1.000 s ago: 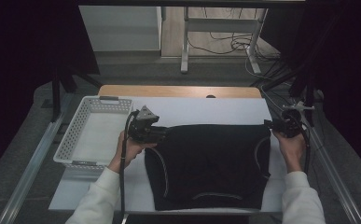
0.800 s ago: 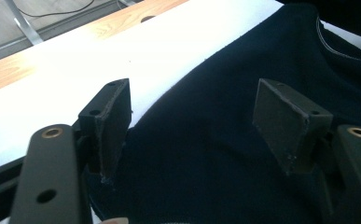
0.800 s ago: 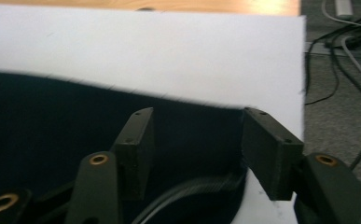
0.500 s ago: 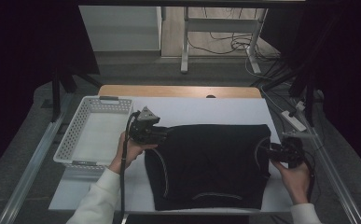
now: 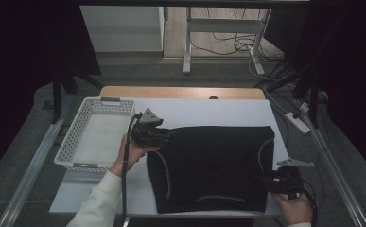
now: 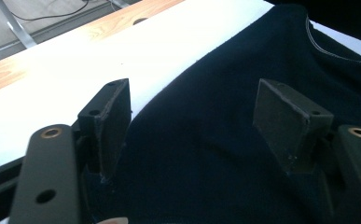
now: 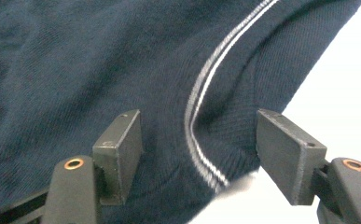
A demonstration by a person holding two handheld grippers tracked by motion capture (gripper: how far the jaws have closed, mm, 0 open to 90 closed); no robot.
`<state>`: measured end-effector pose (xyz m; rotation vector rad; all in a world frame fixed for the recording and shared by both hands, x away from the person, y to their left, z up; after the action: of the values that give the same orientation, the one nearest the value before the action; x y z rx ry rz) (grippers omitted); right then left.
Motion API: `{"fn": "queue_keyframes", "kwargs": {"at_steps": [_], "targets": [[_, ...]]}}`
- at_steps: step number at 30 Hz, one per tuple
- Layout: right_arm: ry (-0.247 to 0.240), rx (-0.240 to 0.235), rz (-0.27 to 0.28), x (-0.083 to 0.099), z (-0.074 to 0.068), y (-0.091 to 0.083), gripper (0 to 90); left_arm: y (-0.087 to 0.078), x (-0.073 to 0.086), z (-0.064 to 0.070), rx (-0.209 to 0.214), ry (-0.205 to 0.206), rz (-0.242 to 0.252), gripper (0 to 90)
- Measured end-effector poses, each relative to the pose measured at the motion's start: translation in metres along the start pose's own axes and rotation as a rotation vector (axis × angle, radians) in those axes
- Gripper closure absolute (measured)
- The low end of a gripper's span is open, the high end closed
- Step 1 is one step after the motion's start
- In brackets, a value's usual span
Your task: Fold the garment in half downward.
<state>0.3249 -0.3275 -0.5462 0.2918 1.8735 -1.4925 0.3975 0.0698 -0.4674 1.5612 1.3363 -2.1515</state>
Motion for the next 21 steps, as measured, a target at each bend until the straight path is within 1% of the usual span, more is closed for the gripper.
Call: {"fn": "queue_keyframes", "kwargs": {"at_steps": [5,7,8,10,12,13,14,15,16,17,18,19,20,21], "targets": [[0.014,0.006,-0.023,0.004,0.006,0.004,32.2,0.0,-0.001,0.001,-0.002,0.003,0.001,28.4],[0.019,-0.008,-0.037,0.006,0.007,0.007,31.3,0.0,-0.001,0.001,-0.003,0.006,0.0,28.4],[0.019,-0.012,-0.058,0.007,0.008,0.01,30.7,0.001,-0.001,0.001,-0.004,0.007,-0.001,28.4],[0.019,-0.011,-0.061,0.008,0.007,0.011,30.5,0.001,-0.001,0.002,-0.003,0.007,-0.002,28.4],[0.0,0.003,-0.062,0.008,0.006,0.012,31.3,0.001,-0.001,0.002,-0.003,0.008,-0.003,28.4],[-0.012,0.01,-0.064,0.008,0.004,0.013,33.5,0.001,-0.001,0.002,-0.003,0.008,-0.004,28.5],[-0.041,0.009,-0.065,0.008,0.001,0.013,44.9,0.001,-0.001,0.002,-0.003,0.009,-0.004,28.4],[-0.041,0.009,-0.065,0.008,0.001,0.013,44.9,0.001,-0.001,0.003,-0.002,0.009,-0.004,28.4],[-0.055,-0.002,-0.068,0.008,-0.001,0.013,49.1,0.001,-0.001,0.003,-0.003,0.01,-0.004,28.4],[-0.073,-0.005,-0.066,0.008,-0.004,0.013,56.3,0.001,-0.001,0.003,-0.003,0.011,-0.004,28.4],[-0.082,-0.018,-0.067,0.008,-0.005,0.012,63.8,0.001,-0.001,0.003,-0.003,0.011,-0.004,28.4],[-0.107,-0.03,-0.058,0.007,-0.009,0.012,74.3,0.0,-0.001,0.003,-0.004,0.011,-0.003,28.4],[-0.107,-0.03,-0.058,0.007,-0.009,0.012,74.3,0.0,-0.001,0.003,-0.006,0.011,-0.002,28.4],[-0.119,-0.02,-0.059,0.006,-0.009,0.011,75.6,0.0,-0.001,0.003,-0.007,0.01,0.0,28.4]]}}
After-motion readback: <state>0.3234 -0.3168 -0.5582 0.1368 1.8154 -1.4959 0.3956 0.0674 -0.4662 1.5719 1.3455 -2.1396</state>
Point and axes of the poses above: each handheld gripper's, and its own axes: y roughly forward along the jaws, x roughly out of its underside, z roughly to its right, the point moved 7 cm from there along y, roughly forward along the jaws
